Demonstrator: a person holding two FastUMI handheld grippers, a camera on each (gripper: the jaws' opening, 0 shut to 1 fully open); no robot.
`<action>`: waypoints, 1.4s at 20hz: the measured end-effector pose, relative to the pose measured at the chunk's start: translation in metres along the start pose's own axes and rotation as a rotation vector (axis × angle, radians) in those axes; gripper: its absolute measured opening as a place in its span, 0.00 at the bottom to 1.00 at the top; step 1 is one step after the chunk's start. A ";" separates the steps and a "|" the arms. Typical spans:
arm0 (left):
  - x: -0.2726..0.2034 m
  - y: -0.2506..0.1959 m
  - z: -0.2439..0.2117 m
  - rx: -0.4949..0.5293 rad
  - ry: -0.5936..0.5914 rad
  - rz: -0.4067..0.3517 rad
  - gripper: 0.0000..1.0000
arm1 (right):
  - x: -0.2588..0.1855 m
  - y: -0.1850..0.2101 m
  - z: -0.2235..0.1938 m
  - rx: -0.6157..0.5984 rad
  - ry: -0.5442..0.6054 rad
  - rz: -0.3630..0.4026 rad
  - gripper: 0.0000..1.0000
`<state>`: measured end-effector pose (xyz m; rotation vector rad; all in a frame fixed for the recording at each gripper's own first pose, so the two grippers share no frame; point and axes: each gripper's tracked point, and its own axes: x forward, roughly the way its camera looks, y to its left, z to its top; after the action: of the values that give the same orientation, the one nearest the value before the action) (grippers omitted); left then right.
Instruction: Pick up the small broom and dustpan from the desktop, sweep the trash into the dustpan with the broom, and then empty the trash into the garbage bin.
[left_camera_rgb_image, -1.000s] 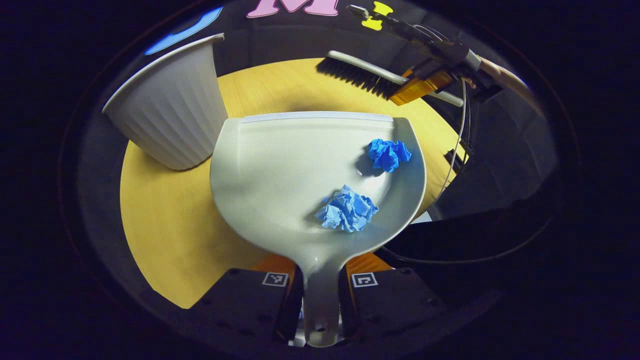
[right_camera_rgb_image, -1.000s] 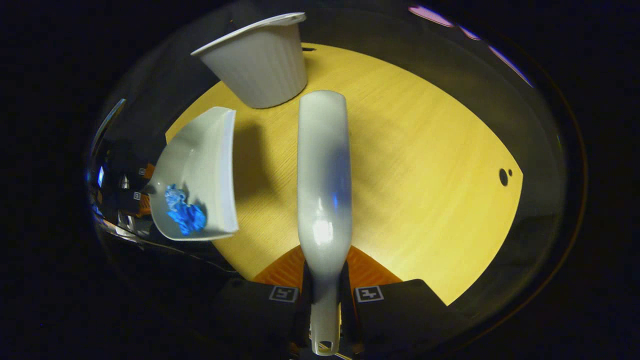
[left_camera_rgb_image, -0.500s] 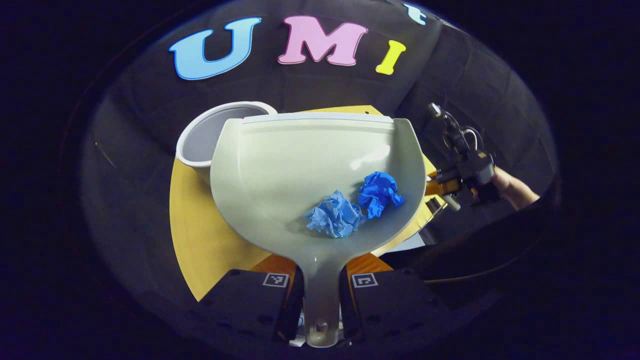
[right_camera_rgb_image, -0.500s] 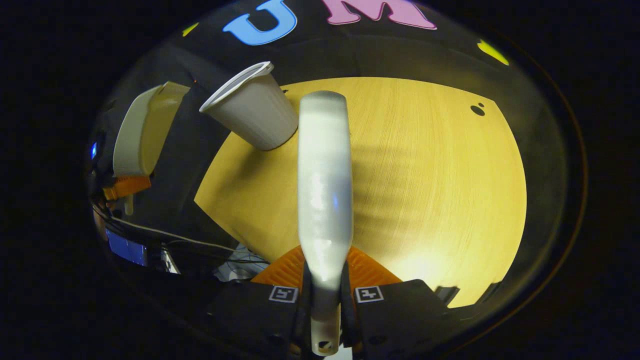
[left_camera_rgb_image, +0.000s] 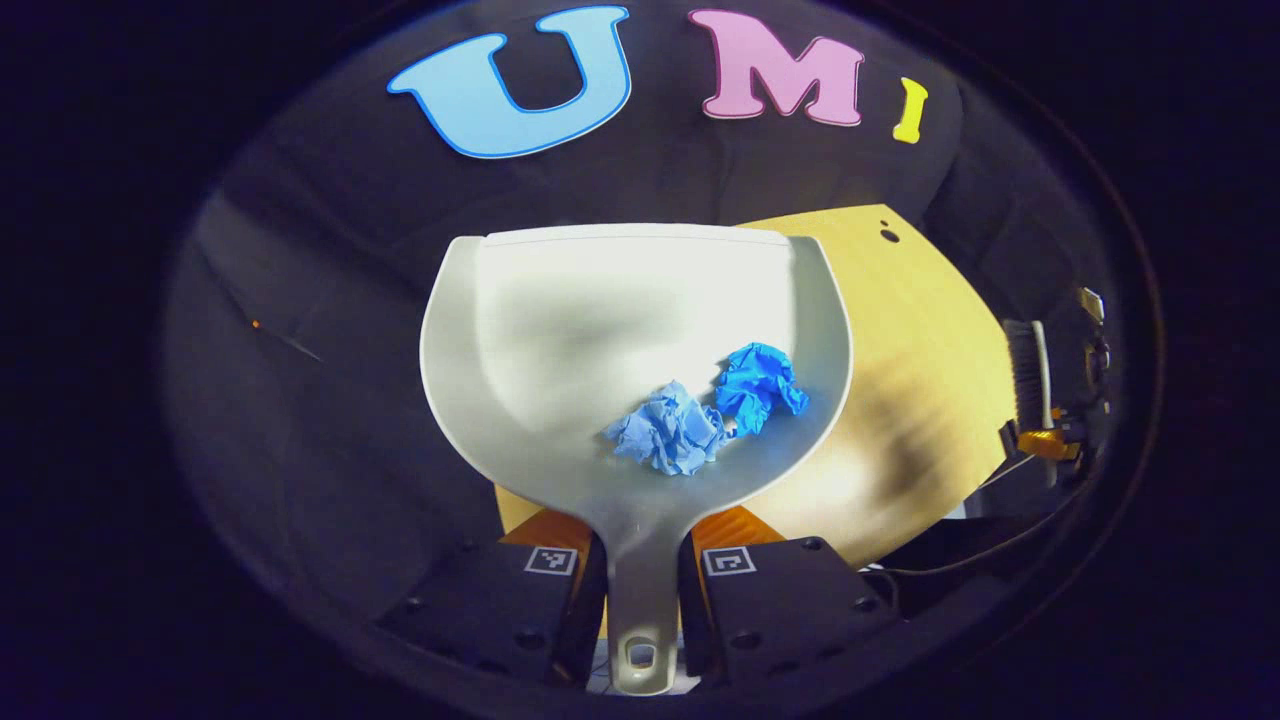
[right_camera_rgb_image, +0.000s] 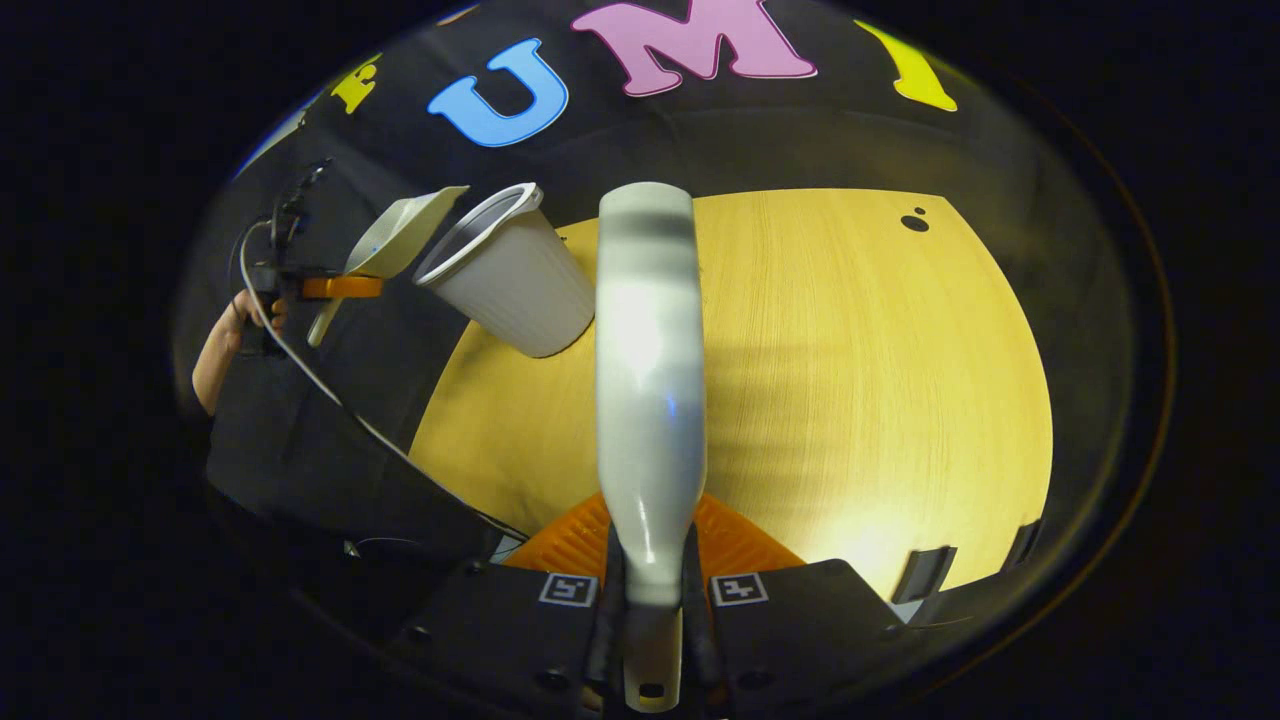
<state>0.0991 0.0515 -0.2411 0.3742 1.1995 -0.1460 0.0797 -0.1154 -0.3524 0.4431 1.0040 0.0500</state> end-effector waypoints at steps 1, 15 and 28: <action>-0.004 0.004 0.002 0.043 0.033 0.041 0.29 | -0.001 0.000 0.000 0.004 -0.003 -0.004 0.27; -0.067 0.100 0.051 0.995 0.225 0.707 0.29 | 0.009 0.013 0.003 0.165 -0.048 -0.030 0.28; -0.047 0.083 0.063 0.564 -0.190 0.595 0.29 | 0.018 0.009 0.026 0.106 -0.026 -0.040 0.27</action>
<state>0.1629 0.1021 -0.1607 1.1672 0.8019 0.0026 0.1121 -0.1117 -0.3518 0.5188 0.9928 -0.0451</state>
